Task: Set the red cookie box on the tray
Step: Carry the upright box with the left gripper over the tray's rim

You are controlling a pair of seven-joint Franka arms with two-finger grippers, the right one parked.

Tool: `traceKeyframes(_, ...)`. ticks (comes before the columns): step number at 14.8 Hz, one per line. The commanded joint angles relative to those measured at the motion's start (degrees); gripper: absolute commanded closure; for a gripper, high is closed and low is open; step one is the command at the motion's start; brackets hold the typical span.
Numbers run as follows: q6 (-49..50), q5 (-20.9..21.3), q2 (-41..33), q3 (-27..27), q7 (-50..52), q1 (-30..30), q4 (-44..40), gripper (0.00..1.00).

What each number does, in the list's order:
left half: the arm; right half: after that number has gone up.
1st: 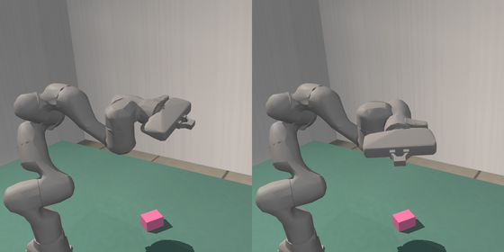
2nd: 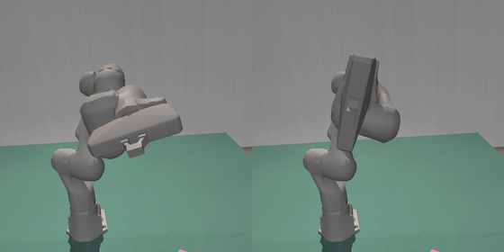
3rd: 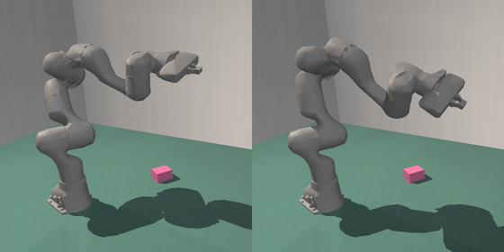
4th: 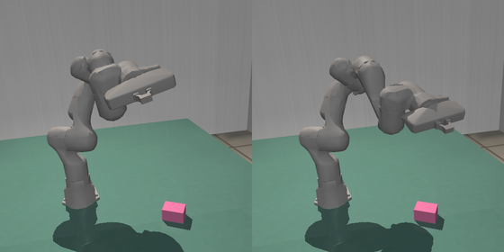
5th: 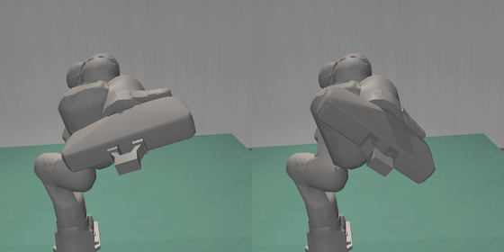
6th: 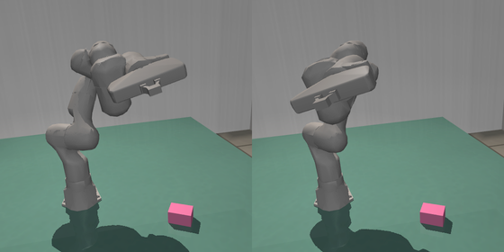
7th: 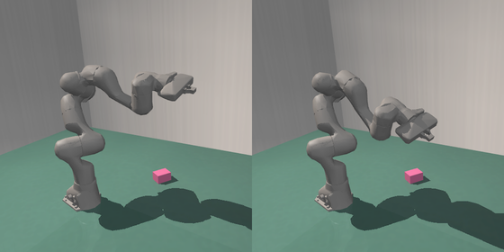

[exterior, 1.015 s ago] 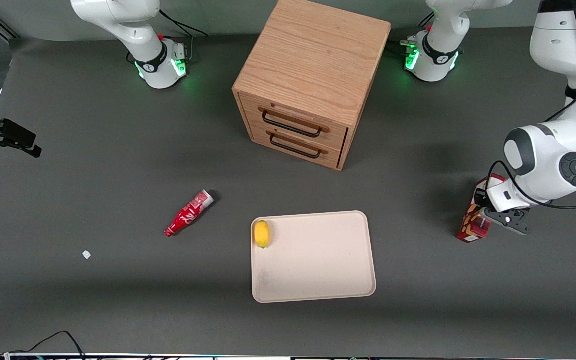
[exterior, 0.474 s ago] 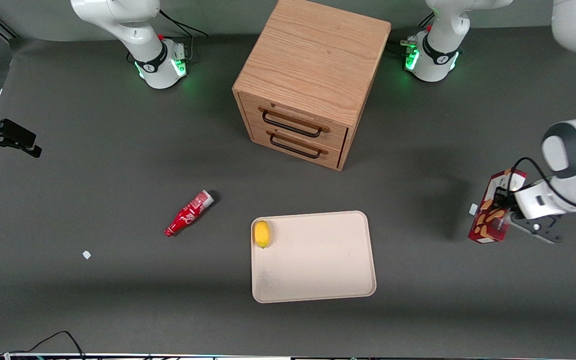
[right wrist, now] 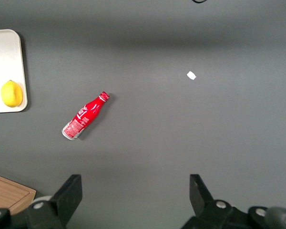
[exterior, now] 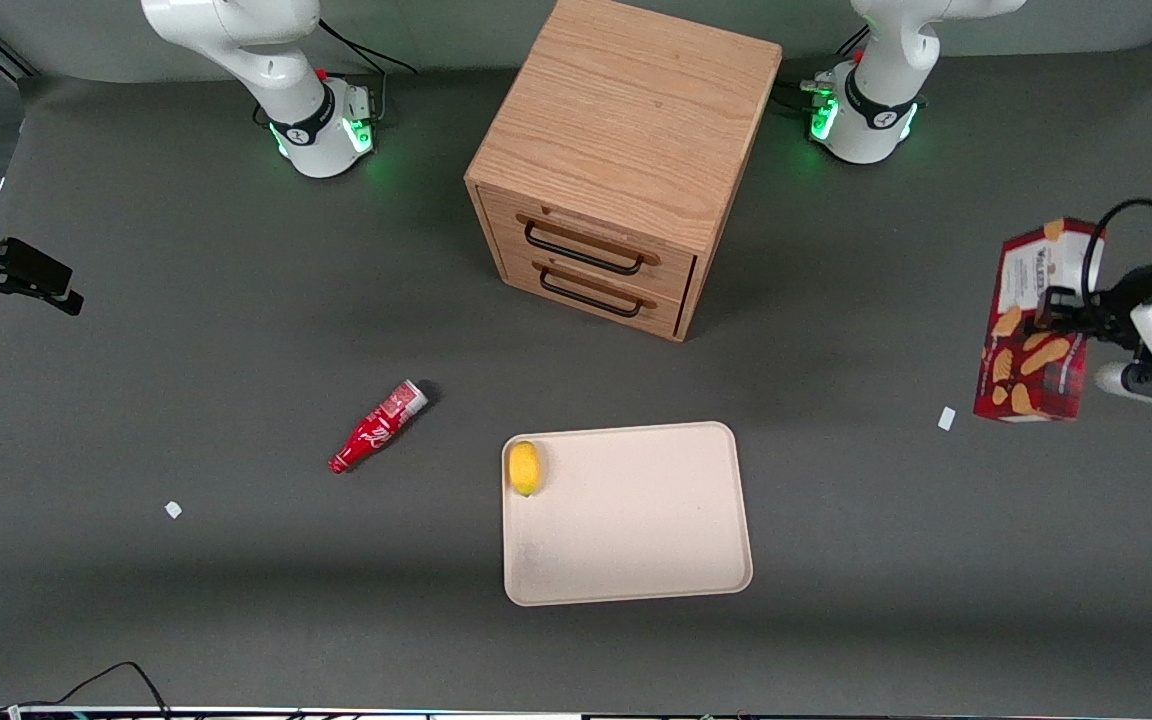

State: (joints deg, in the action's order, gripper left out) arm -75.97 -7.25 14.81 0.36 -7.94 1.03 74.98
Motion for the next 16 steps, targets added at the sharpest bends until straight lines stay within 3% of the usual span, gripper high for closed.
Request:
traceKeyframes(1, 3.46, 0.31, 1.71, -5.79, 12.82, 0.03, -5.72, 1.00)
traceKeyframes(3, 1.80, 0.40, 2.32, -11.23, 22.14, 0.03, -5.72, 1.00)
traceKeyframes(7, -8.72, 4.61, 6.62, -20.74, 35.68, 0.29, -4.93, 1.00)
traceKeyframes(9, -15.31, 8.99, 10.48, -24.78, 39.57, 0.56, -4.15, 1.00)
traceKeyframes(16, -35.01, 18.58, 23.58, -27.61, 44.76, 1.70, -1.68, 1.00)
